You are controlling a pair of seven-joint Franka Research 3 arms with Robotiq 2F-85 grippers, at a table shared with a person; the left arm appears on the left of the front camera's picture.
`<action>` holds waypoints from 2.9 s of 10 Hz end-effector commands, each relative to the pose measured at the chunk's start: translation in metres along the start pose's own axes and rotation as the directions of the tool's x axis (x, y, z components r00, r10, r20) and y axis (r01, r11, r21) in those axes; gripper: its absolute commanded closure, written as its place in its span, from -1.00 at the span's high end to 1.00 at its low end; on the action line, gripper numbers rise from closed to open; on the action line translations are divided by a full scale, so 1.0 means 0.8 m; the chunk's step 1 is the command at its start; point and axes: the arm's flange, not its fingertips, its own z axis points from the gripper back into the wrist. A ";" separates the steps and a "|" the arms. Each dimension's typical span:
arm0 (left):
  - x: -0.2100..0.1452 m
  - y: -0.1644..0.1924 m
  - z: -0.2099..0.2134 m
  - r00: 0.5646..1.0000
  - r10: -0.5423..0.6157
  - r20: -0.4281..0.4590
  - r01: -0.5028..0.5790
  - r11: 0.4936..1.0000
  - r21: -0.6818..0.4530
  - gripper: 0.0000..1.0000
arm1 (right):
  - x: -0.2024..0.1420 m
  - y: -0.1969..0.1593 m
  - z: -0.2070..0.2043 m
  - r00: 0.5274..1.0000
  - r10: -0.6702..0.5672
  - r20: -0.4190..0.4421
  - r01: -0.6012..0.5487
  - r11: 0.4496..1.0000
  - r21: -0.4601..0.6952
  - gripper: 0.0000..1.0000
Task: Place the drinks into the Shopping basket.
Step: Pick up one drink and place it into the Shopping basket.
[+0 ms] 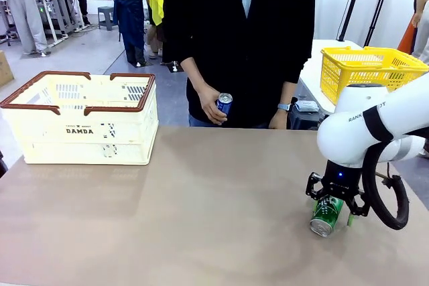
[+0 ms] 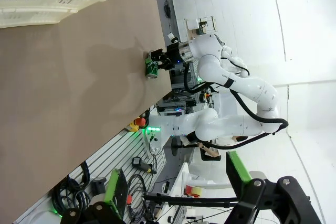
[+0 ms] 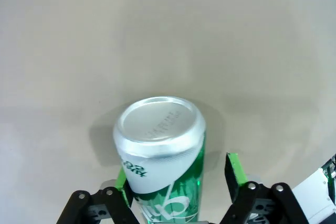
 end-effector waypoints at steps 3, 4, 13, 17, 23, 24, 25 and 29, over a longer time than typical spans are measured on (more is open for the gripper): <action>-0.001 -0.002 0.001 1.000 -0.017 0.002 0.017 1.000 -0.017 1.00 | -0.014 -0.013 -0.010 0.997 0.055 -0.052 -0.054 0.998 0.020 -1.00; -0.001 -0.002 0.001 1.000 -0.017 0.002 0.017 1.000 -0.017 1.00 | -0.014 -0.013 -0.010 0.997 0.063 -0.054 -0.062 0.998 0.021 -1.00; -0.001 -0.002 0.001 1.000 -0.017 0.002 0.017 1.000 -0.017 1.00 | -0.074 0.087 0.116 0.801 0.593 0.084 -0.596 0.775 0.211 -1.00; -0.001 -0.002 0.001 1.000 -0.017 0.002 0.017 1.000 -0.017 1.00 | -0.090 0.122 0.131 0.650 0.746 0.147 -0.735 0.566 0.373 -1.00; 0.000 0.000 0.000 1.000 0.001 0.001 -0.001 1.000 0.000 1.00 | 0.031 -0.175 0.136 0.844 0.533 0.064 -0.452 0.642 0.620 -1.00; 0.012 0.004 0.071 0.994 -0.019 0.108 0.009 0.995 0.095 1.00 | 0.040 -0.185 0.125 0.854 0.517 0.059 -0.427 0.632 0.647 -1.00; 0.006 0.014 0.122 0.990 -0.036 0.138 0.013 0.986 0.166 1.00 | 0.047 -0.188 0.117 0.857 0.512 0.058 -0.415 0.620 0.666 -1.00; -0.019 0.065 0.148 0.979 0.084 0.186 -0.127 0.963 0.237 1.00 | 0.055 -0.200 0.112 0.869 0.487 0.082 -0.403 0.604 0.687 -1.00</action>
